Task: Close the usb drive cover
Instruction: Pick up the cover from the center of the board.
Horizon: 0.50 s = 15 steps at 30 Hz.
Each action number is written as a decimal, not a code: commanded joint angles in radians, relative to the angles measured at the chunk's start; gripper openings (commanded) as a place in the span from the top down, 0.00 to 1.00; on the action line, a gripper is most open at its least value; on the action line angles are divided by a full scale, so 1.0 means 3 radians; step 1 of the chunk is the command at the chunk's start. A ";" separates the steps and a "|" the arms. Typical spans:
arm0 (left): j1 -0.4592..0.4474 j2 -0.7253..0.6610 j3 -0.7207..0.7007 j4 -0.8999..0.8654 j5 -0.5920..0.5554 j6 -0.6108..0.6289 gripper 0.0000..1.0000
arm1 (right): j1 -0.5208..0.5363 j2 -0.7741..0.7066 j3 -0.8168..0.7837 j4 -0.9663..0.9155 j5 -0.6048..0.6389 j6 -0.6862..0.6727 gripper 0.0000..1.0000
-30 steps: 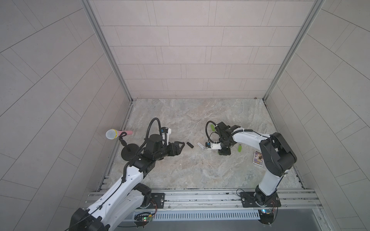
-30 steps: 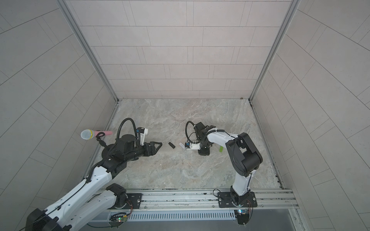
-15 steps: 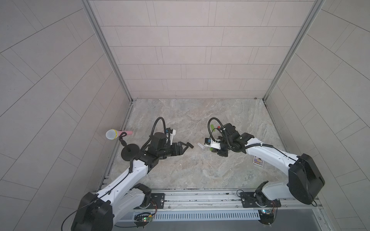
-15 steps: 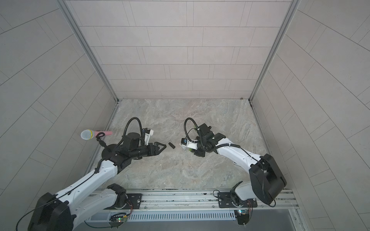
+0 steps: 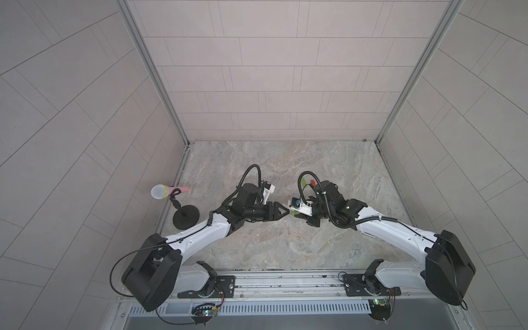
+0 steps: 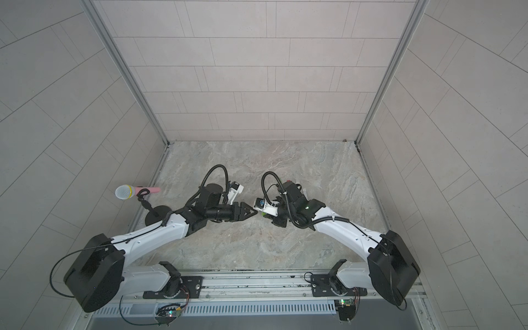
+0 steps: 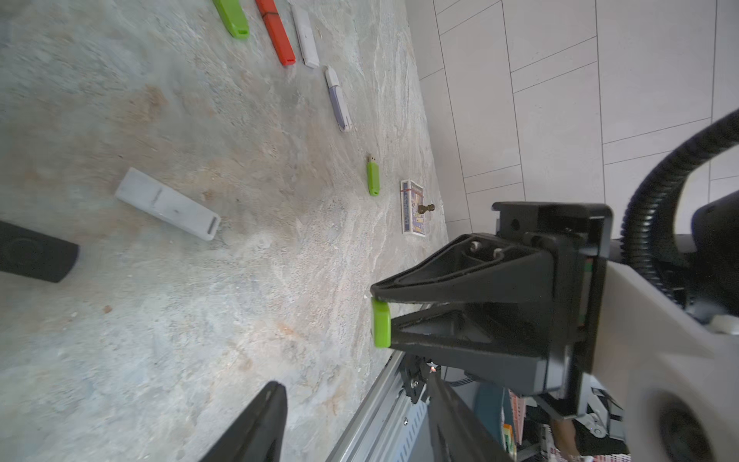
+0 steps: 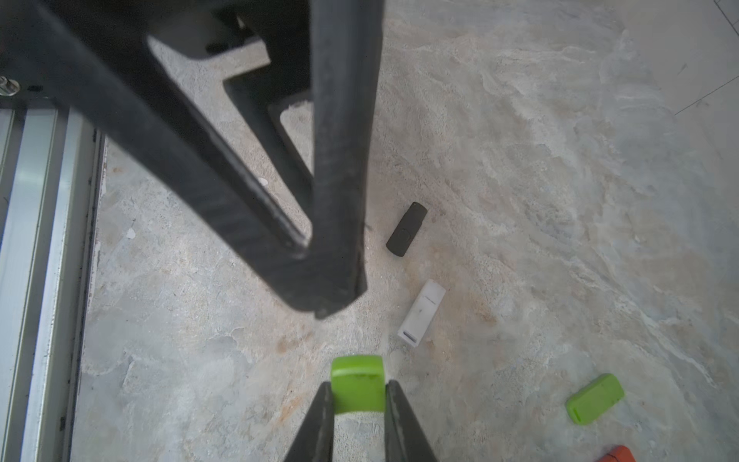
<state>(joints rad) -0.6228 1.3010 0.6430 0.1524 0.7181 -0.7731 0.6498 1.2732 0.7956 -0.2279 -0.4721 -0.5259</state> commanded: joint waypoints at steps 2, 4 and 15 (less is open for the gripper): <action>-0.0075 0.0130 0.0071 0.0427 0.0096 -0.0229 0.42 | 0.0023 -0.0115 -0.0059 0.0254 -0.0083 0.0190 0.76; -0.0088 0.0178 0.0078 0.0487 0.0079 -0.0270 0.44 | 0.0023 -0.0134 -0.0074 0.0298 -0.0109 0.0209 0.76; -0.0131 0.0327 0.0118 0.0602 0.0066 -0.0333 0.64 | 0.0033 -0.0169 -0.0106 0.0407 -0.0184 0.0300 0.76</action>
<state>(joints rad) -0.6537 1.3884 0.6533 0.2970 0.7322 -0.8646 0.6548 1.2488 0.7715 -0.1356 -0.4995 -0.4595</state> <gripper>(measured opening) 0.374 0.238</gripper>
